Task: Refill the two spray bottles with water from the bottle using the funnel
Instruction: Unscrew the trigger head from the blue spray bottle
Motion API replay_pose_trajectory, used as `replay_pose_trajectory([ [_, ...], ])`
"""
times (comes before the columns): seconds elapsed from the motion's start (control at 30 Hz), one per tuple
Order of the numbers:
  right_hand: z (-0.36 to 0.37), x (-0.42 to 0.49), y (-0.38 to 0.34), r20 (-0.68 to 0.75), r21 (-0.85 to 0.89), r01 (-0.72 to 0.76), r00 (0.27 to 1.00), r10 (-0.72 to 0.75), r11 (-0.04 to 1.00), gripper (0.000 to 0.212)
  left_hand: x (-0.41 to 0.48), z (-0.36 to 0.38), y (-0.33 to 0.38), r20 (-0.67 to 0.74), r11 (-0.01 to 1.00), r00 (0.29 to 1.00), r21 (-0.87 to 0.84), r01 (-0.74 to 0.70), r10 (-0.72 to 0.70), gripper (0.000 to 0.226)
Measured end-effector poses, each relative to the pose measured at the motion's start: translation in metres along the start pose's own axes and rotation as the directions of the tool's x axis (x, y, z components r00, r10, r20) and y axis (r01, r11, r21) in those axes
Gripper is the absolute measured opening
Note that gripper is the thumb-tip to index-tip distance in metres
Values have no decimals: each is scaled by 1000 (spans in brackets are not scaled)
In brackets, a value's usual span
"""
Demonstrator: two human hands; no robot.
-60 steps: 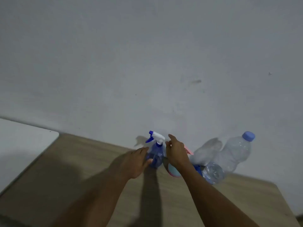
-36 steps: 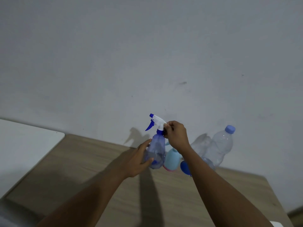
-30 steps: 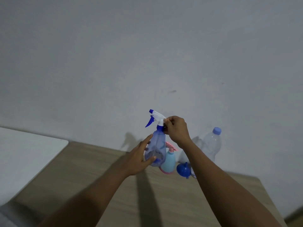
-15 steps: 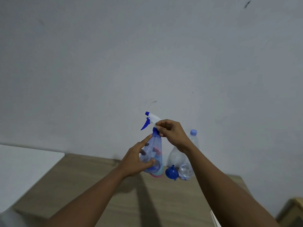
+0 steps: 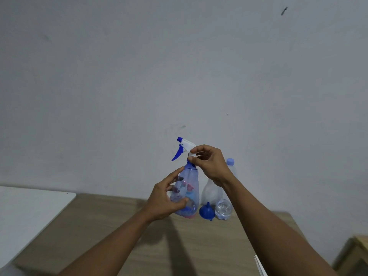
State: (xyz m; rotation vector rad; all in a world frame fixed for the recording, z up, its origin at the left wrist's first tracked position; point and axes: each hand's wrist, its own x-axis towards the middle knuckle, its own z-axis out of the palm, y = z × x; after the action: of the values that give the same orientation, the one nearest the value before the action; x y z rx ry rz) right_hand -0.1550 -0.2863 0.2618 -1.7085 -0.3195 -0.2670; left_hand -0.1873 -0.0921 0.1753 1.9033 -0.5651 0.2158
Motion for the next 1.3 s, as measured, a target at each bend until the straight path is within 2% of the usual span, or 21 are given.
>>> replay_pose_trajectory([
  [0.2, -3, 0, -1, 115, 149, -55, 993, 38, 987, 24, 0, -6, -4, 43, 997, 998, -56, 50, -48, 90],
  [0.37, 3, 0, 0, 72, 55, 2, 997, -6, 998, 27, 1, -7, -6, 68, 994, 995, -85, 76, -70, 89],
  [0.5, 0, -1, 1, 124, 78, -29, 992, 20, 996, 30, -2, -10, -9, 82, 991, 993, -100, 92, -84, 89],
  [0.63, 6, -3, 2, 63, 80, 0, 998, -5, 997, 27, 1, -10, -8, 106, 990, 991, -103, 97, -86, 88],
  [0.73, 7, -1, 3, 72, 100, -16, 997, 9, 995, 29, 2, -11, -11, 97, 990, 991, -100, 99, -89, 90],
  [0.93, 14, 2, 9, 38, 23, 2, 999, -3, 1000, 31, 4, -12, -16, 99, 992, 992, -95, 86, -77, 90],
  [1.3, 21, 7, 22, 27, 50, -62, 998, 60, 997, 34, 6, -9, -34, 94, 989, 991, -109, 103, -93, 87],
])
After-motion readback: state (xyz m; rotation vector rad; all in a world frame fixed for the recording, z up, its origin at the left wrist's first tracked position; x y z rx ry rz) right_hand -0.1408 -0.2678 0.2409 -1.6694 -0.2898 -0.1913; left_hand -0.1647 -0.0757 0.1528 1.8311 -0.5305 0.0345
